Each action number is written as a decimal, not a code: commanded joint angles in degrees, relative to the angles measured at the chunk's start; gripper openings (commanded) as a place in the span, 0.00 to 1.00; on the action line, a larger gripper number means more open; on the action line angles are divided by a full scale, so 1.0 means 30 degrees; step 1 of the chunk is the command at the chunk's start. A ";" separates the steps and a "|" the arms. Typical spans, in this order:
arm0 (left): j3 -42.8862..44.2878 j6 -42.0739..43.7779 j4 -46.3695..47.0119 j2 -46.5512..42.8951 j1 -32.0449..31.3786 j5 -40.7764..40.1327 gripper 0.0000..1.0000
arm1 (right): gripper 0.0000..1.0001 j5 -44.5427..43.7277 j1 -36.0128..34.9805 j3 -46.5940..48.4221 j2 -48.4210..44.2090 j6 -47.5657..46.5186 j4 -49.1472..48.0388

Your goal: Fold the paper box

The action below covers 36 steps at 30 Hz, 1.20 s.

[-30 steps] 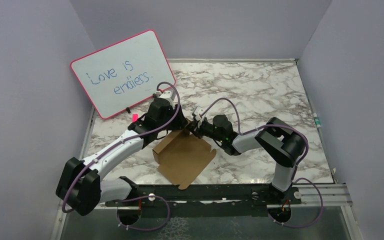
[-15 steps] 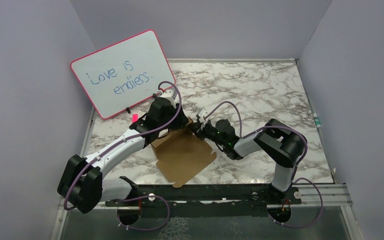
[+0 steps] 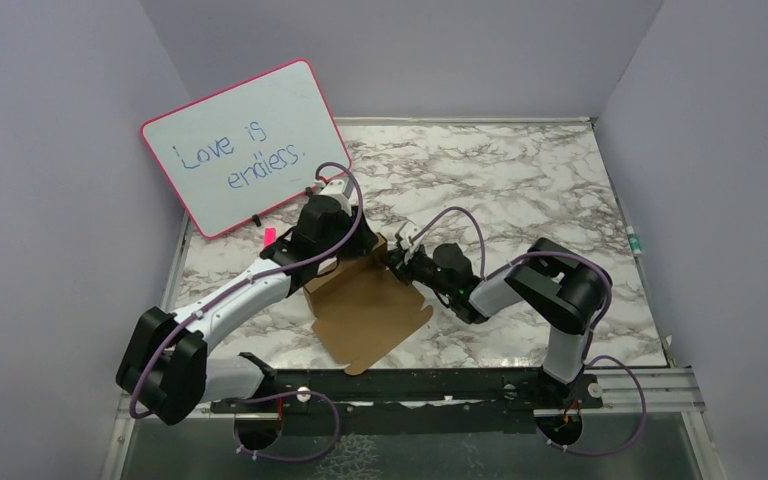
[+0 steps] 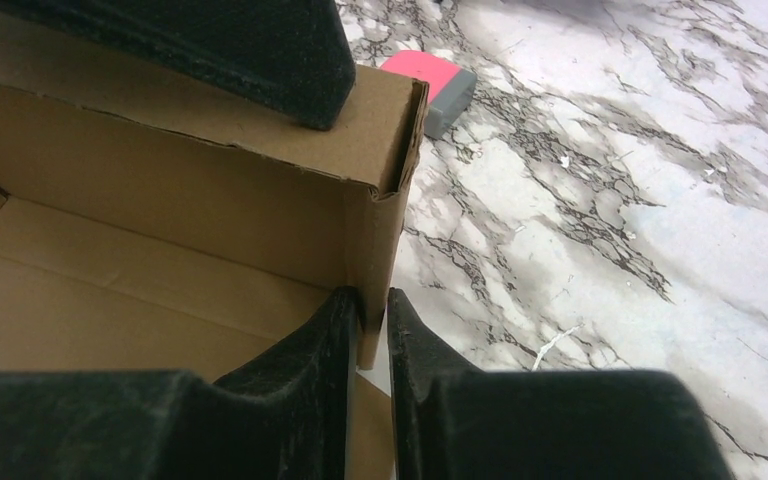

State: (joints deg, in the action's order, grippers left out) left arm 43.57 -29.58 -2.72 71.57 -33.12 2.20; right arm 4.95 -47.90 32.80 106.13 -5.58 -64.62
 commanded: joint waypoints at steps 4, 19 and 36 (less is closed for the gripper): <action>-0.0491 -0.0096 -0.0350 0.0630 0.0026 0.1029 0.44 | 0.23 -0.0188 0.0000 0.0088 0.0873 0.0773 -0.2774; -0.0893 -0.0398 0.0067 0.0597 0.0026 0.2191 0.44 | 0.23 -0.1505 0.0000 0.0107 0.1905 0.1295 -0.5837; -0.0315 0.0361 -0.1037 -0.0038 0.0243 0.1634 0.53 | 0.11 -0.1284 0.0000 0.0028 0.0601 0.2555 -0.4694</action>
State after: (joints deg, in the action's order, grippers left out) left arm 41.65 -30.81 -0.27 72.44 -33.06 8.62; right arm 2.59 -47.94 32.80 111.28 -0.10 -76.64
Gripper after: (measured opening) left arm 0.492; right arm 0.145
